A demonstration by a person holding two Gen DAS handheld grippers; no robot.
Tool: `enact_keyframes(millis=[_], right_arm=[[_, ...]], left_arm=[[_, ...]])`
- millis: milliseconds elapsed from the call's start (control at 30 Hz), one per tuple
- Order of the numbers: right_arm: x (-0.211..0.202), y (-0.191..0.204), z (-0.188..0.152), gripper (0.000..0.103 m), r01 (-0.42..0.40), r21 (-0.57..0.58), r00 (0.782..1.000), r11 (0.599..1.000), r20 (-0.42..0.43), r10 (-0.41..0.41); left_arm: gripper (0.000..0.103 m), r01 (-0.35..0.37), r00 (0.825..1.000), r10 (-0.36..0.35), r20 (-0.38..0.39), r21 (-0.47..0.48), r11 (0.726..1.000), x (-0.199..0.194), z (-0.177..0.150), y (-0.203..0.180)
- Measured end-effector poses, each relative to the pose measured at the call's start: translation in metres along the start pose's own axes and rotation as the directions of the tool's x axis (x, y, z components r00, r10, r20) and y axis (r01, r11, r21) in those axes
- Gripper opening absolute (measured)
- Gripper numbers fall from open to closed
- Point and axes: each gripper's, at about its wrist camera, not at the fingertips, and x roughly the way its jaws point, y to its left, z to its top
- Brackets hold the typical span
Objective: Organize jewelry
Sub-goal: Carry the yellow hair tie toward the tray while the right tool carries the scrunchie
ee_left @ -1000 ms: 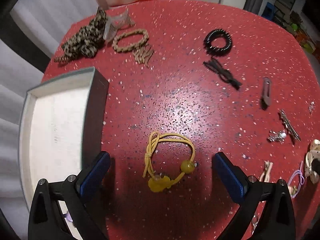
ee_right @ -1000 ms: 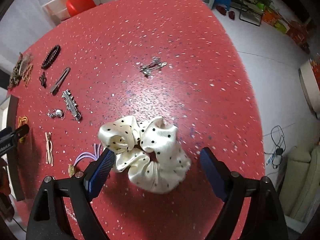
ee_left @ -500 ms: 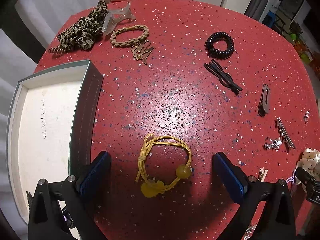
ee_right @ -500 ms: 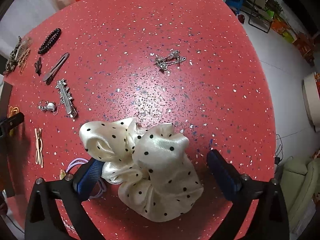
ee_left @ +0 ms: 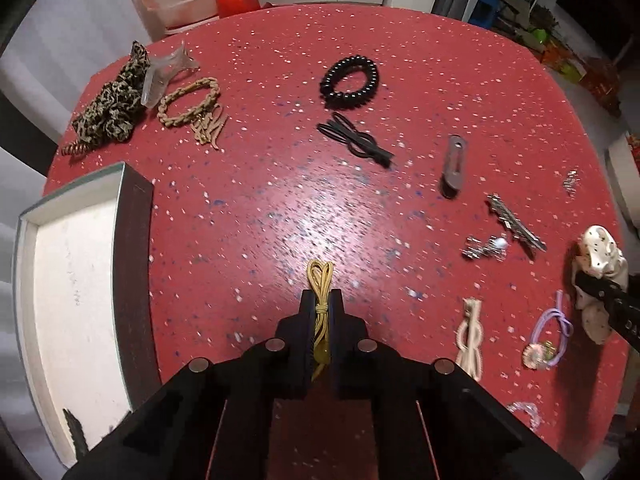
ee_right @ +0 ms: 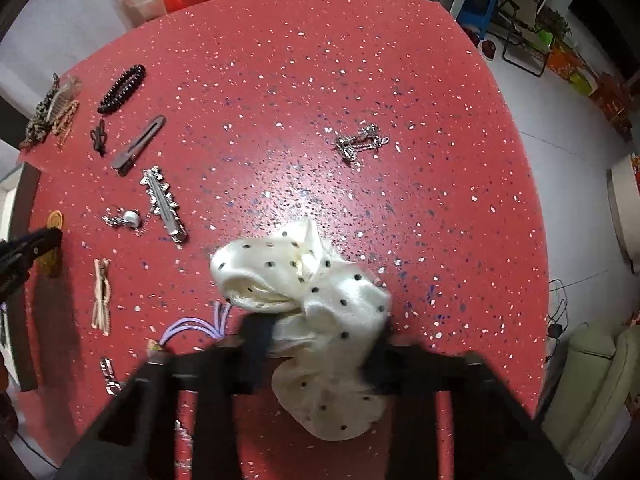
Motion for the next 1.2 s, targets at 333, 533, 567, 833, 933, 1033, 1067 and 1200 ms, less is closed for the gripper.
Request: enact_keyframes(millis=[333, 533, 567, 833, 933, 1033, 1067, 1200], right_arm=[[-0.032, -0.006, -0.012, 0.014, -0.051, 0.076, 0.998, 0.996, 0.028, 0.049], [-0.050, -0.011, -0.020, 0.014, -0.092, 0.135, 0.995, 0.987, 0.041, 0.088], [-0.053, -0.012, -0.023, 0.014, -0.097, 0.139, 0.995, 0.986, 0.043, 0.092], [-0.077, 0.001, -0.040, 0.014, -0.120, 0.138, 0.992, 0.983, 0.052, 0.114], [-0.083, 0.011, -0.046, 0.014, -0.127, 0.135, 0.991, 0.983, 0.048, 0.122], [-0.088, 0.023, -0.051, 0.014, -0.134, 0.122, 0.991, 0.983, 0.044, 0.129], [-0.090, 0.028, -0.052, 0.014, -0.137, 0.118, 0.990, 0.984, 0.044, 0.133], [-0.097, 0.050, -0.055, 0.014, -0.153, 0.095, 0.988, 0.984, 0.043, 0.150]], left_arm=[[0.008, 0.071, 0.997, -0.071, 0.042, -0.003, 0.997, -0.039, -0.016, 0.001], [0.008, 0.102, 0.993, -0.102, 0.055, 0.004, 0.995, -0.057, -0.027, 0.008], [0.008, 0.108, 0.993, -0.108, 0.057, 0.002, 0.994, -0.063, -0.030, 0.010], [0.008, 0.137, 0.988, -0.137, 0.073, 0.000, 0.991, -0.091, -0.053, 0.015], [0.008, 0.147, 0.986, -0.146, 0.077, -0.006, 0.989, -0.098, -0.059, 0.020], [0.008, 0.156, 0.984, -0.154, 0.086, -0.015, 0.988, -0.108, -0.066, 0.028], [0.008, 0.157, 0.984, -0.155, 0.089, -0.016, 0.987, -0.111, -0.068, 0.030], [0.008, 0.161, 0.981, -0.157, 0.111, -0.029, 0.986, -0.127, -0.078, 0.045]])
